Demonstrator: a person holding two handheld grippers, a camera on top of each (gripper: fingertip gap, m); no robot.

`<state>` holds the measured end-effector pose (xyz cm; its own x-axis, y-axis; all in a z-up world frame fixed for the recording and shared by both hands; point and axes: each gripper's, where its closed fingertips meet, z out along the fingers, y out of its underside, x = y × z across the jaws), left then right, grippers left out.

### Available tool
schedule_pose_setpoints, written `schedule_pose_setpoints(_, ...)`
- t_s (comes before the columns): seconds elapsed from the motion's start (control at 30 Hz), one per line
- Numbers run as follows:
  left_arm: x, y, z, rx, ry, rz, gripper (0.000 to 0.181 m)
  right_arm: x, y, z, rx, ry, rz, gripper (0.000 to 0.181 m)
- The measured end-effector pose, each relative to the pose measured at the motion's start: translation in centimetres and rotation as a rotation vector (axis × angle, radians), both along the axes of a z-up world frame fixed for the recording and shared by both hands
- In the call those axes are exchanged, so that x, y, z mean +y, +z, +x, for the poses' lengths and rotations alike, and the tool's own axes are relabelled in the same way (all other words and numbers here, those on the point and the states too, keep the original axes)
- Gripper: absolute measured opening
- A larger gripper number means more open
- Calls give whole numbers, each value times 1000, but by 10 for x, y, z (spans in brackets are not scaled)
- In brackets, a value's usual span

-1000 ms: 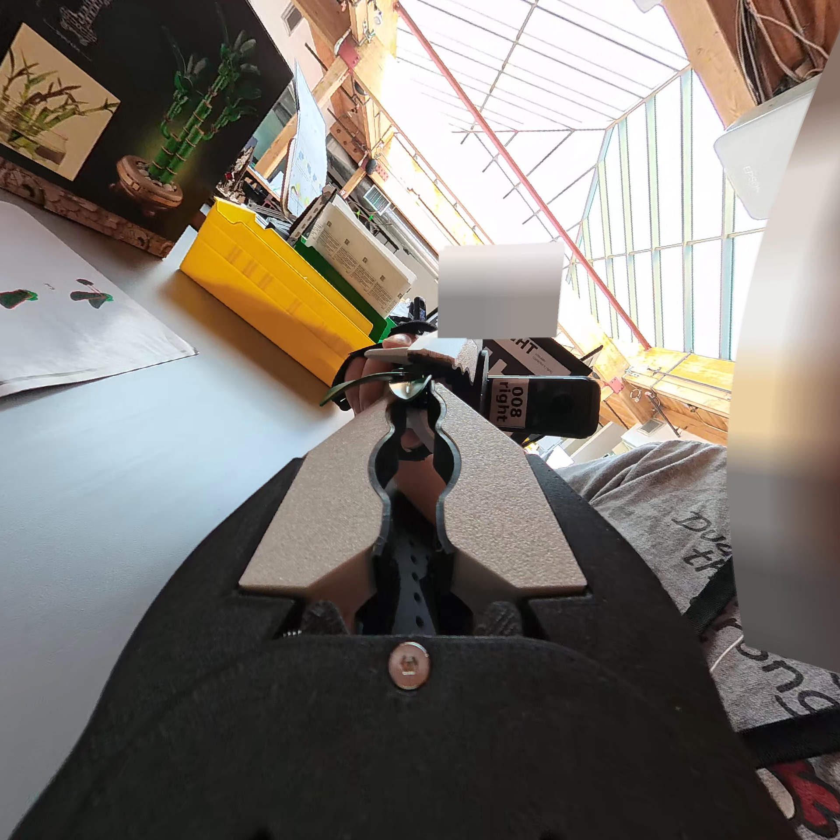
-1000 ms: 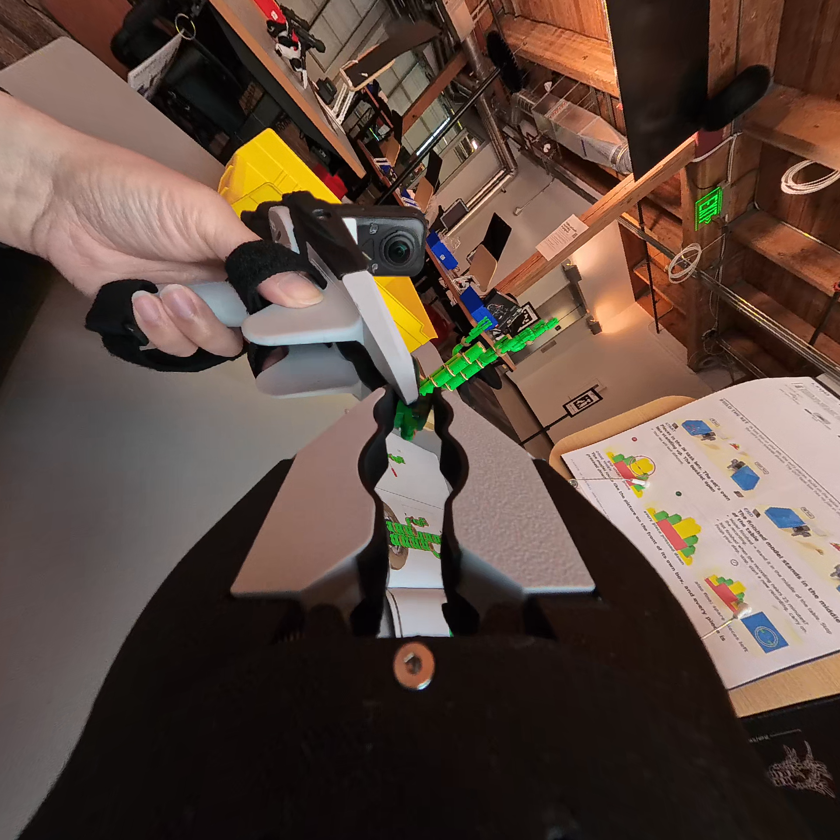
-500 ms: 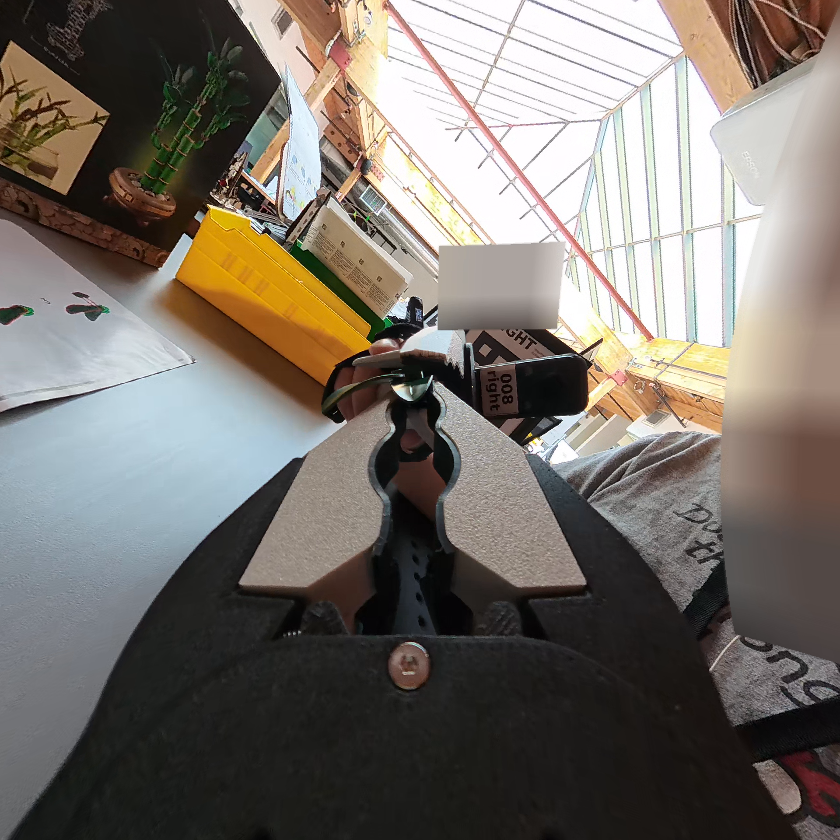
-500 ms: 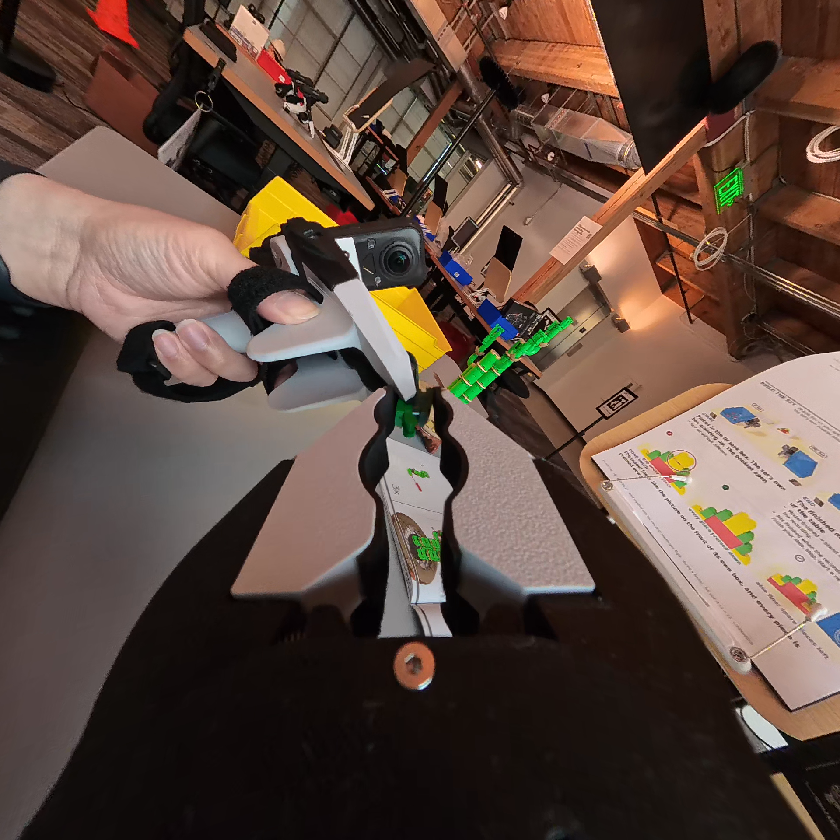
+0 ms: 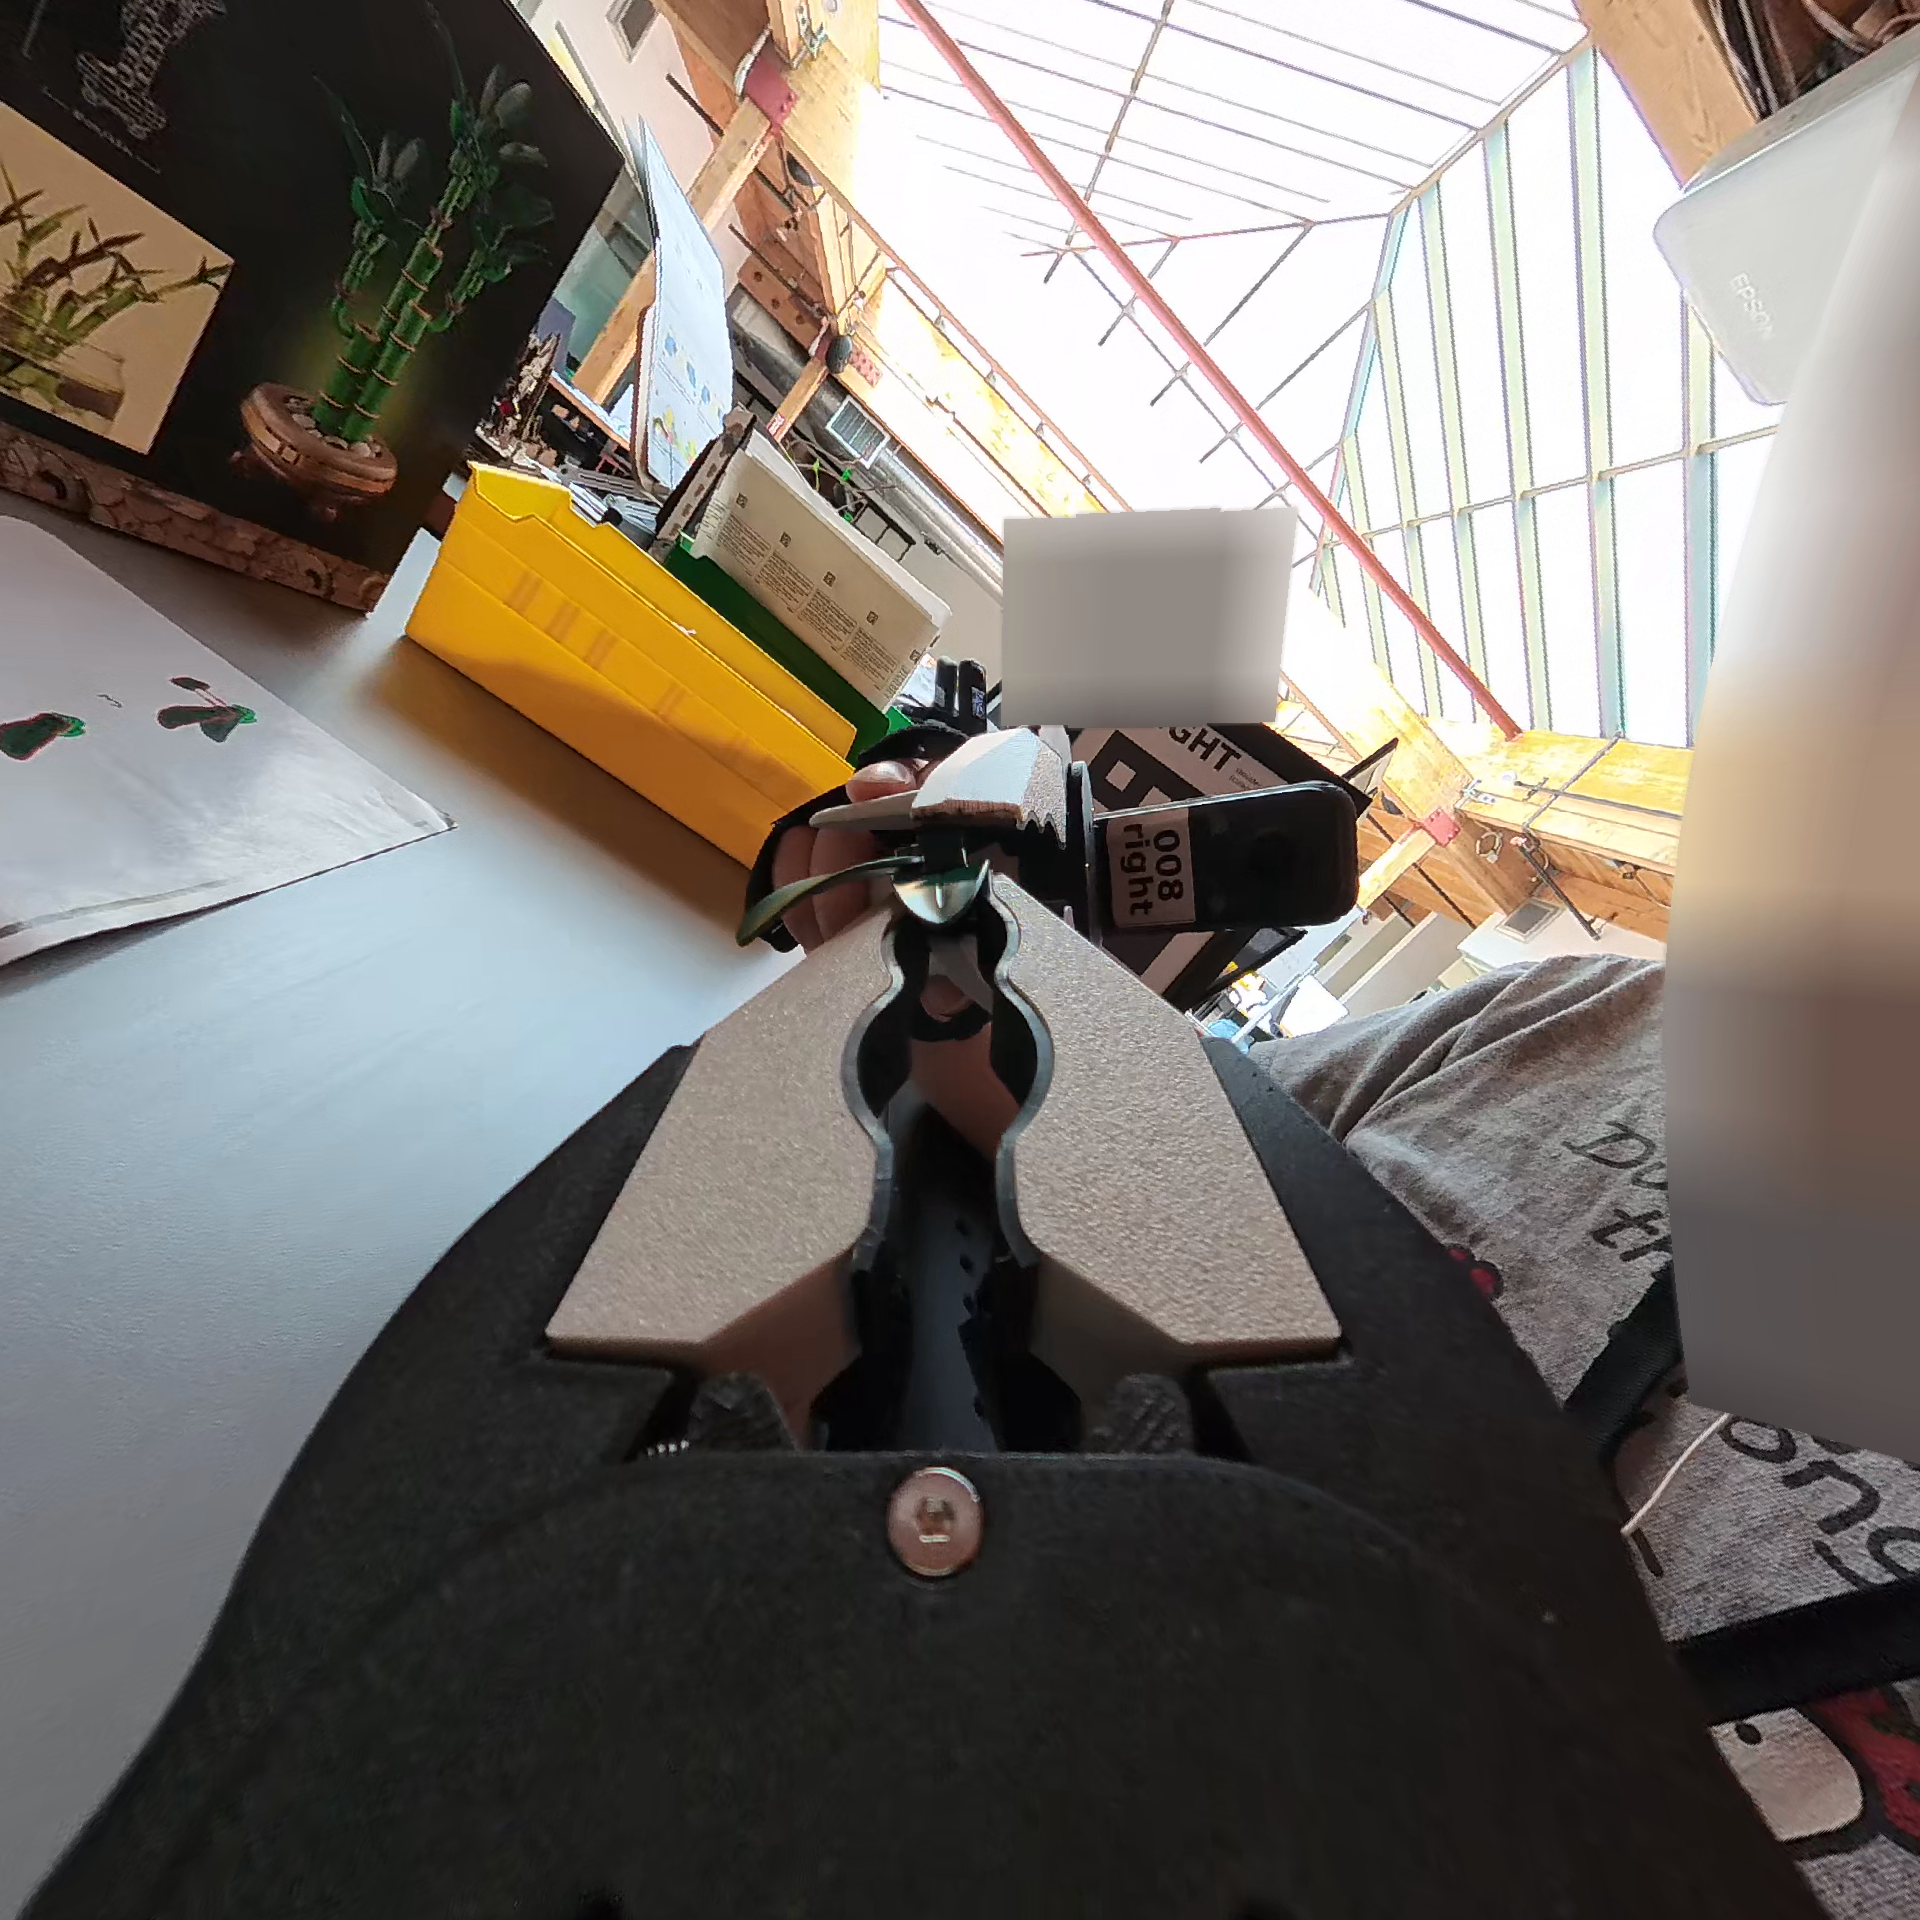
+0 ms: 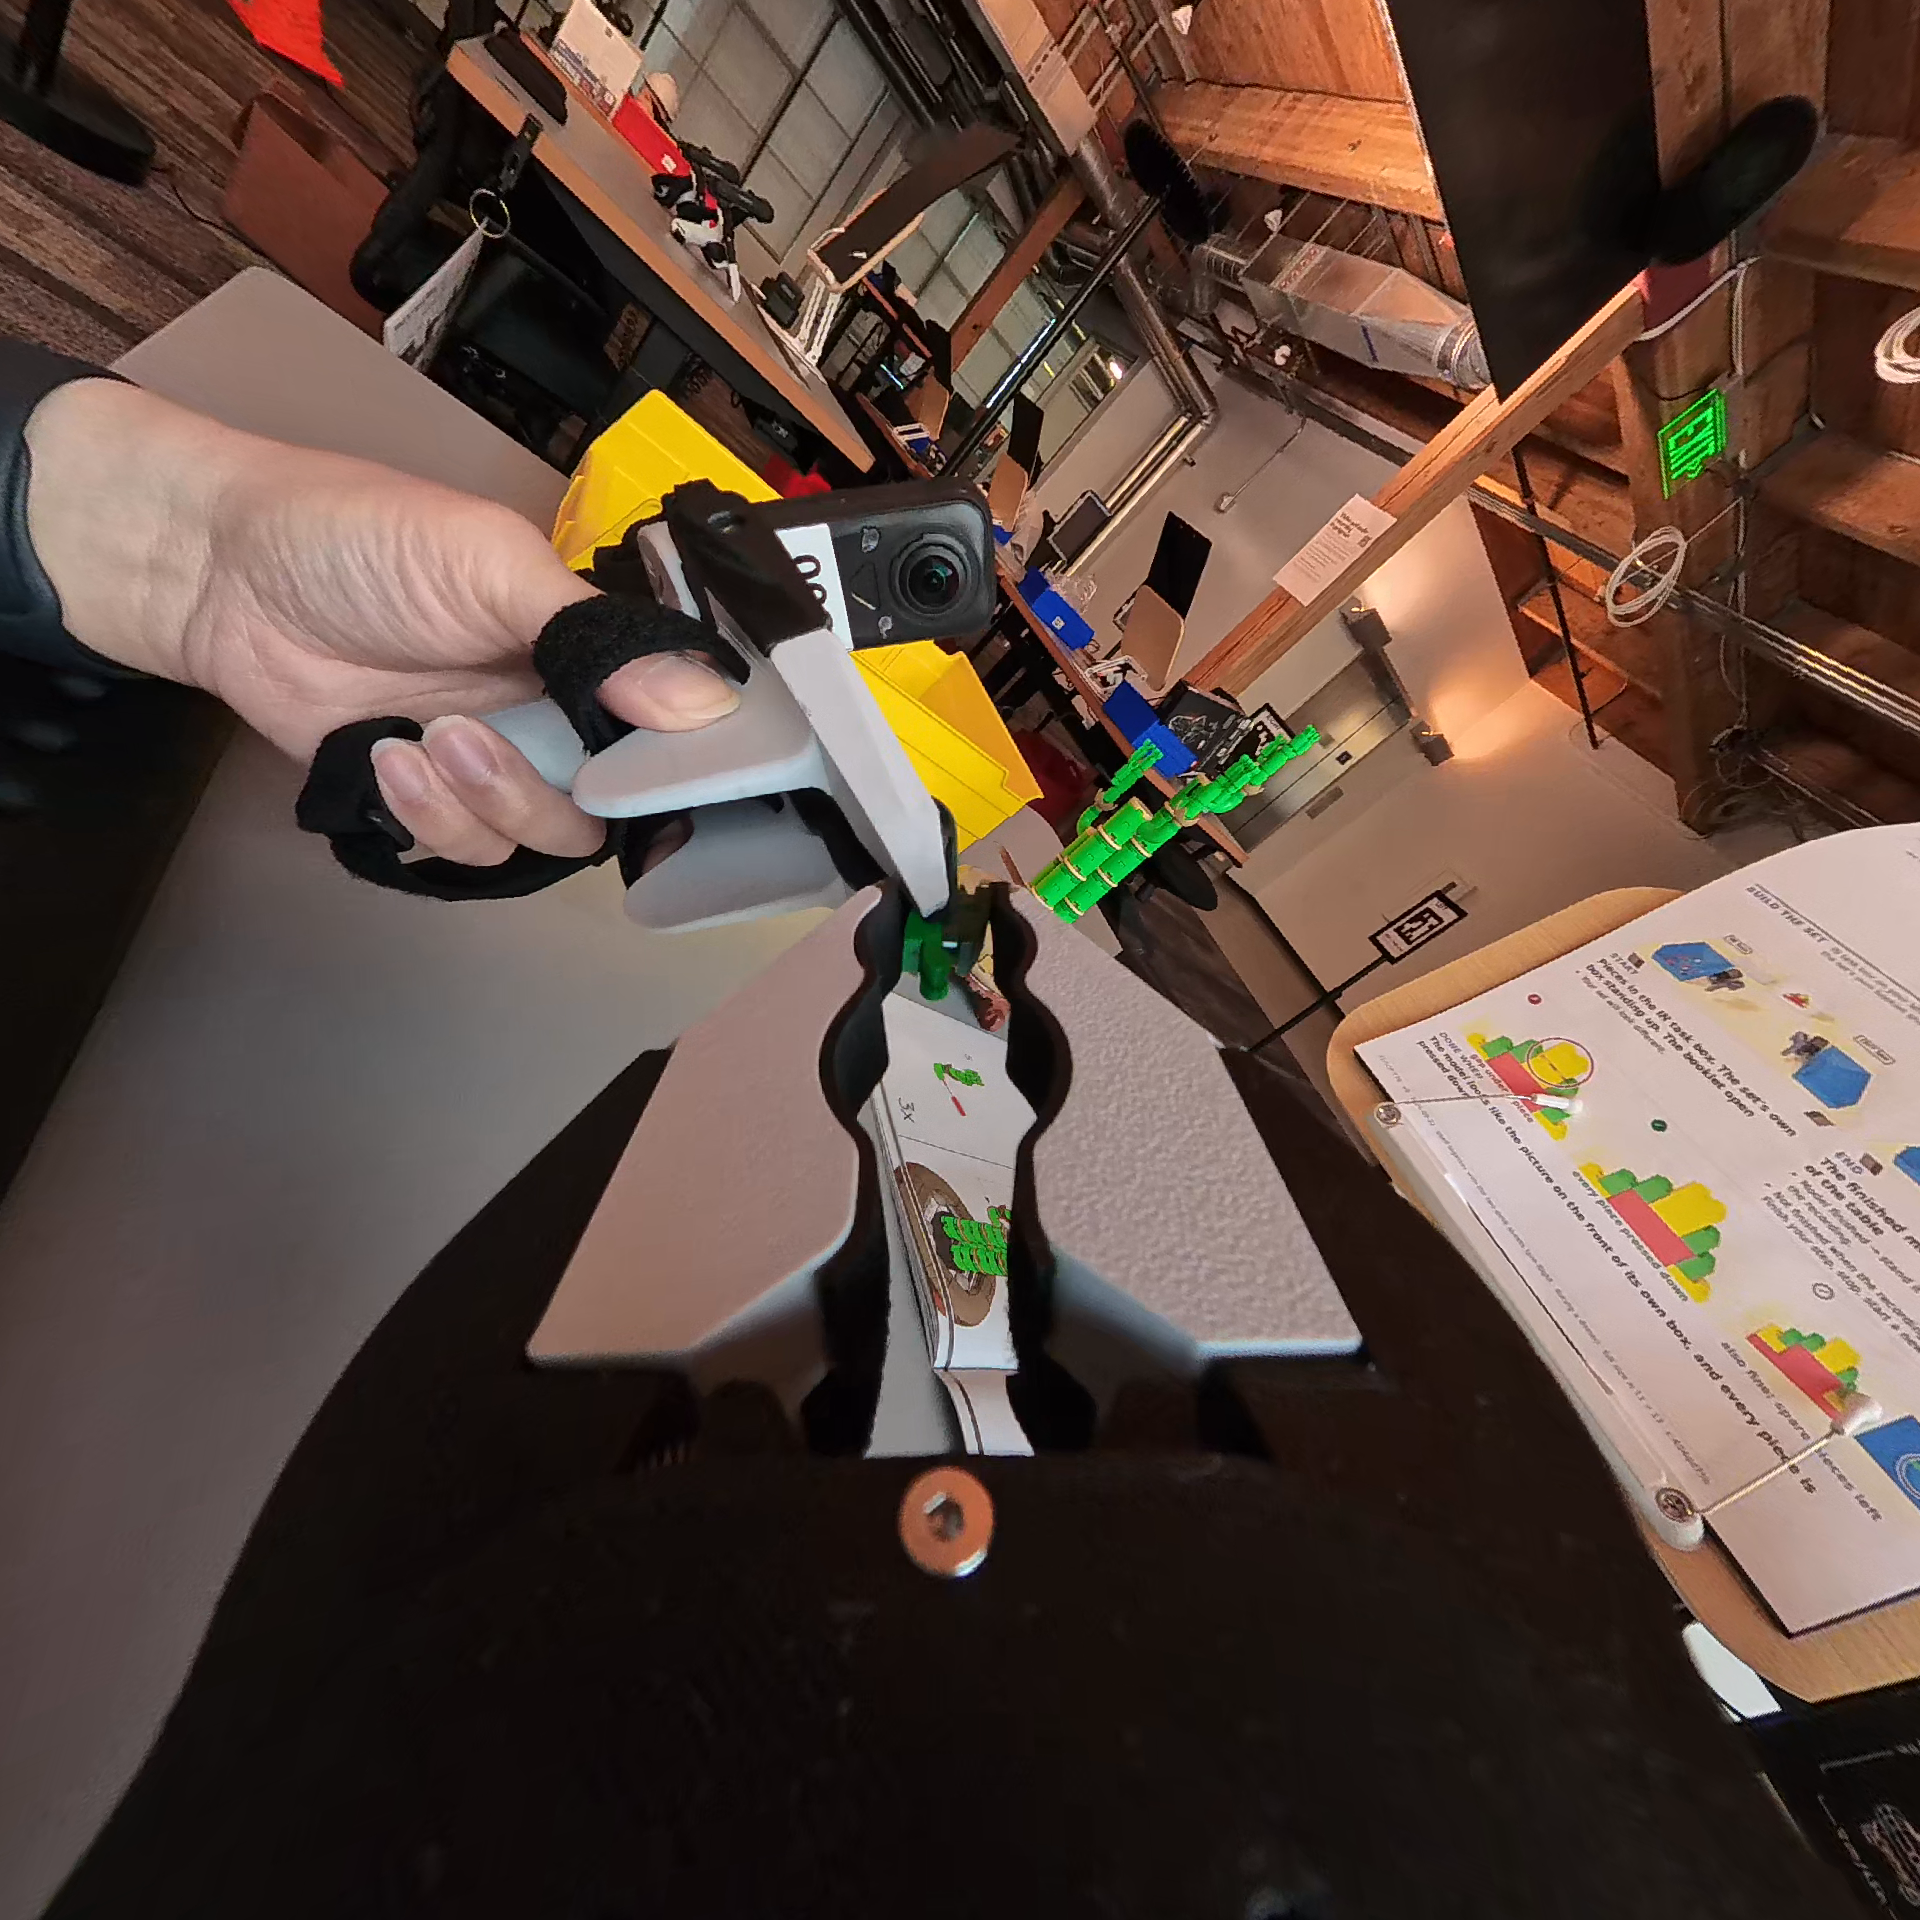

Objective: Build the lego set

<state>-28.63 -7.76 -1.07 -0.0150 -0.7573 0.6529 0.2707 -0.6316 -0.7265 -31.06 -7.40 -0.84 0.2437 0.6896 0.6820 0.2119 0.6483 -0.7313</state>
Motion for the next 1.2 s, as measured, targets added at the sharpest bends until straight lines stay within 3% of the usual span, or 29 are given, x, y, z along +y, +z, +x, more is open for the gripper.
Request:
schedule_pose_setpoints(0.77,-1,1,0,-15,1,-4,6,0,0,-1,-18,-41,12,14)
schedule_pose_setpoints(0.9,-1,6,-3,-42,-4,0,6,0,6,-4,46,-37,47,15)
schedule_pose_setpoints(1.03,2,10,-7,-84,13,-12,6,8,16,-2,105,-108,61,34)
schedule_pose_setpoints(1.2,4,10,-7,-107,16,-28,6,7,14,-3,90,-138,114,26)
